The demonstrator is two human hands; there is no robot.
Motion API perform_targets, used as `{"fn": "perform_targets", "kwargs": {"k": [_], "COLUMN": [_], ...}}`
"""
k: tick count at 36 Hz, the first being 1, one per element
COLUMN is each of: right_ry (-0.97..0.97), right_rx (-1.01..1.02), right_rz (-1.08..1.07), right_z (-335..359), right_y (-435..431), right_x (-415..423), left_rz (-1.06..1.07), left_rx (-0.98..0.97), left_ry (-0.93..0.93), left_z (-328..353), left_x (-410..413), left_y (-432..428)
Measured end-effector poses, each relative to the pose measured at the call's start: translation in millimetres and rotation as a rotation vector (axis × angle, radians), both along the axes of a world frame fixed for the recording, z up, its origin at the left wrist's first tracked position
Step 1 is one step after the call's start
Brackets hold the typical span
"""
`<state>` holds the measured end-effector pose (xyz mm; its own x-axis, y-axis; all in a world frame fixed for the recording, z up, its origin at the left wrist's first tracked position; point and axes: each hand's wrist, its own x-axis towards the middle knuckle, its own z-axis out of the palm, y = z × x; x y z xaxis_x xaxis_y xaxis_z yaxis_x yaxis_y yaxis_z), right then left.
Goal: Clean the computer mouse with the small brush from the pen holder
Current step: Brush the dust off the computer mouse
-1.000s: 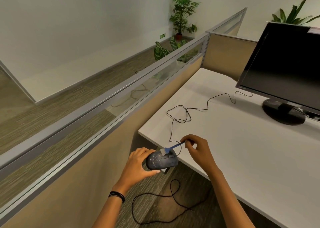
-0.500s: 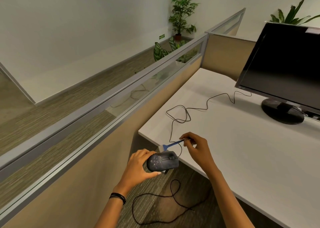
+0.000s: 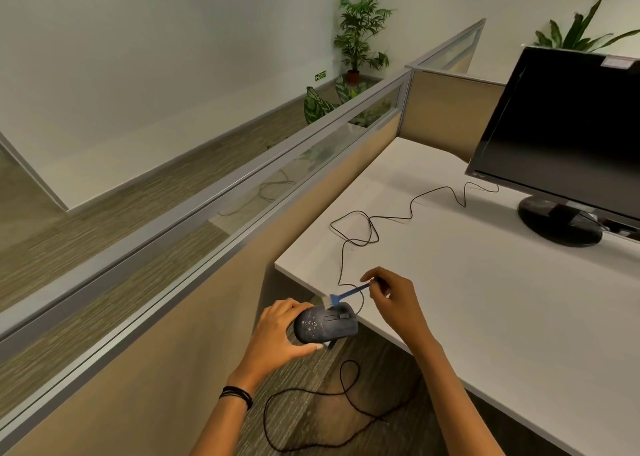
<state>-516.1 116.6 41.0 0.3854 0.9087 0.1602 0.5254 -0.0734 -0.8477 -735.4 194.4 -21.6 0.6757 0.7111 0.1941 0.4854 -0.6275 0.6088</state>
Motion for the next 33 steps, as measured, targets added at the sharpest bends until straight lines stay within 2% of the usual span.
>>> {"fn": "perform_targets", "kwargs": {"k": [3,8,14,20,25,27,30,33], "right_ry": [0.028,0.034,0.035,0.022,0.039,0.077,0.06,0.019], "right_rx": [0.057,-0.015,0.069,-0.017,0.047,0.065,-0.007,-0.07], "right_rz": [-0.05,0.075,-0.087,0.077,-0.087,-0.061,0.054,0.01], "right_z": [3.3,5.0,1.6,3.4,1.1,3.1,3.5,-0.3], "right_y": [-2.3,-5.4,-7.4,-7.9,-7.2,-7.5,-7.2,-6.0], "right_x": [-1.6,-3.1,-4.2,-5.4,-5.8,-5.9,-5.3,-2.9], "left_rz": [-0.003,0.003,-0.004,0.0,-0.005,-0.001,0.01,0.009], "left_rx": [0.0,-0.005,-0.006,0.001,-0.002,-0.005,-0.005,-0.004], "left_ry": [0.005,0.009,0.012,0.011,0.013,0.016,0.013,0.008], "left_z": [-0.4,0.5,0.5,3.2,2.1,2.3,2.7,2.5], "left_x": [0.3,0.5,1.8,2.8,2.2,2.3,2.5,2.8], "left_y": [-1.0,-2.0,-3.7,-5.2,-5.5,-5.6,-6.2,-6.2]}}
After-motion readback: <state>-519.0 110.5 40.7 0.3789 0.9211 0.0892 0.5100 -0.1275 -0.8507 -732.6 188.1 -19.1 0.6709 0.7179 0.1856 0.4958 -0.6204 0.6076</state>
